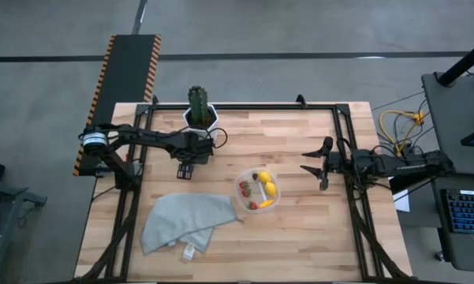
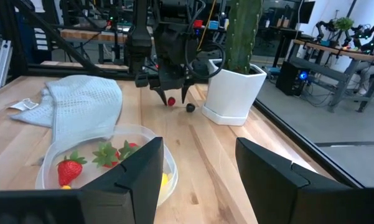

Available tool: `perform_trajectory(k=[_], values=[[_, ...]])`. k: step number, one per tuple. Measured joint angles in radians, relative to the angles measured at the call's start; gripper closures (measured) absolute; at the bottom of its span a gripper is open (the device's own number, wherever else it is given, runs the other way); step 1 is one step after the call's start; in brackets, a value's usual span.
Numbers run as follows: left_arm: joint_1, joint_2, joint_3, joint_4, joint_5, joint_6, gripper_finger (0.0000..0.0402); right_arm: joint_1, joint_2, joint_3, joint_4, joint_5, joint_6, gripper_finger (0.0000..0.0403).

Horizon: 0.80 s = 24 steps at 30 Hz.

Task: Pick and placing Produce into tupperware
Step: Put the red cherry into the transparent container

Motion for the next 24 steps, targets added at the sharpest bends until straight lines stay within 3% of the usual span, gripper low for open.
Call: perform_trajectory(k=[10,24], values=[[0.0,0.001,-0.001,0.004,0.007,-0.005,0.0197,0.0,0.0,0.0,0.0,0.0,0.0,0.0209],[0.0,0.002,-0.002,0.002,0.044,-0.005,0.0272,0.0,0.0,0.0,0.0,0.0,0.007,0.0209]])
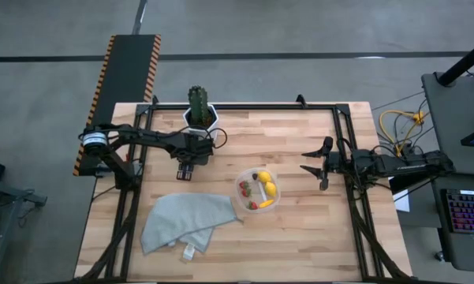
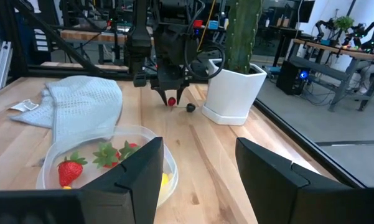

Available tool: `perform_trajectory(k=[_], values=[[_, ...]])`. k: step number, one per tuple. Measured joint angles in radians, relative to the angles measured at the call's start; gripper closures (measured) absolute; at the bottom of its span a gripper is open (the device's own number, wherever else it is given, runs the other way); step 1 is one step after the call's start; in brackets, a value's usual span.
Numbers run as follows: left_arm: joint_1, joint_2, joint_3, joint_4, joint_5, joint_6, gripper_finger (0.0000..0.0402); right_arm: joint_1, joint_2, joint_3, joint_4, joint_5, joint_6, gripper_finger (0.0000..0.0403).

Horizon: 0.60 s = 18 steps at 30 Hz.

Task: Pick and placing Produce into tupperware
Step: Put the red cherry into the transparent container

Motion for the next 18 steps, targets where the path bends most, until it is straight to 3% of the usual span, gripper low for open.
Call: perform_trajectory(k=[13,18], values=[[-0.001,0.0,0.0,-0.002,0.017,0.0,0.0365,0.0,0.0,0.0,0.0,0.0,0.001,0.0209],[-0.001,0.0,0.0,-0.005,0.025,-0.002,0.0379,0.0,0.0,0.0,0.001,0.0,0.001,0.0209]])
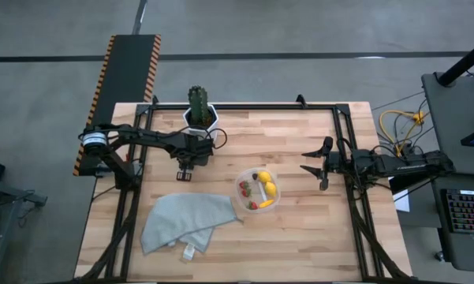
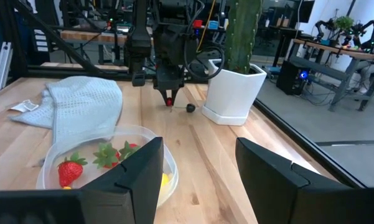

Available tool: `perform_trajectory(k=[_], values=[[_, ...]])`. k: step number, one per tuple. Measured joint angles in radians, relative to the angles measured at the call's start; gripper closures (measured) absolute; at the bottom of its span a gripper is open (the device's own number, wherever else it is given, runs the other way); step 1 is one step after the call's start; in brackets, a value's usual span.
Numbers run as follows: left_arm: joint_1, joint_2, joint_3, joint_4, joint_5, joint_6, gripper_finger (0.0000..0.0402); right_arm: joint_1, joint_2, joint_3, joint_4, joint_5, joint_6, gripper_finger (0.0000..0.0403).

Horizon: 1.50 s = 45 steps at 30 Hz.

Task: Pick and placing Produce into tupperware
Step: Put the red cherry into the transparent container

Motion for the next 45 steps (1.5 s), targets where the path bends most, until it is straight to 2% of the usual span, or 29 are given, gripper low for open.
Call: perform_trajectory(k=[8,22,39,45], values=[[-0.007,0.0,0.0,-0.002,-0.003,-0.002,0.0382,0.0,0.0,0.0,0.011,0.0,0.0,0.0209],[-0.101,-0.011,0.013,0.001,-0.007,-0.076,0.0384,0.0,0.0,0.0,0.037,0.001,0.0,0.0209],[-0.194,-0.014,0.202,-0.012,-0.012,-0.076,0.0384,0.0,0.0,0.0,0.037,0.001,0.0,0.0209],[-0.236,-0.008,0.266,0.062,-0.012,-0.039,0.0384,0.0,0.0,0.0,0.037,0.0,0.0,0.0209]])
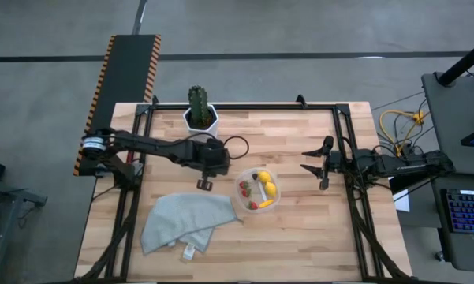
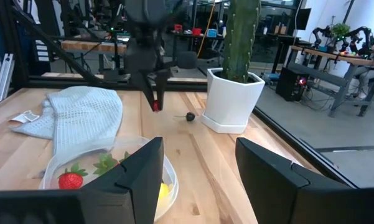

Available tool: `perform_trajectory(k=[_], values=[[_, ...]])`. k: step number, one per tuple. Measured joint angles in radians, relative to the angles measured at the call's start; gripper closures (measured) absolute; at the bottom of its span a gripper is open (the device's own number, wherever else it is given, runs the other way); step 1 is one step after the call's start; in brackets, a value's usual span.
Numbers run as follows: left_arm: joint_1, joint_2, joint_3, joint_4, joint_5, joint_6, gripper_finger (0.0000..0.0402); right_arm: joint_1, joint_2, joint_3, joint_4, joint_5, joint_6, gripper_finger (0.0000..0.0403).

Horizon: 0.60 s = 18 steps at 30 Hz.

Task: Pick and placing Produce into tupperware
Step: Put the red cherry into the transparent container

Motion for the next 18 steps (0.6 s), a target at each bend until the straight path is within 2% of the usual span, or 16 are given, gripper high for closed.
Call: perform_trajectory(k=[11,18], values=[[-0.033,0.082,0.073,0.174,0.023,0.083,0.0384,0.0,0.0,0.0,0.0,0.0,0.0,0.0209],[-0.054,0.205,0.189,0.175,0.026,0.164,0.0384,0.0,0.0,0.0,-0.001,0.0,0.0,0.0209]])
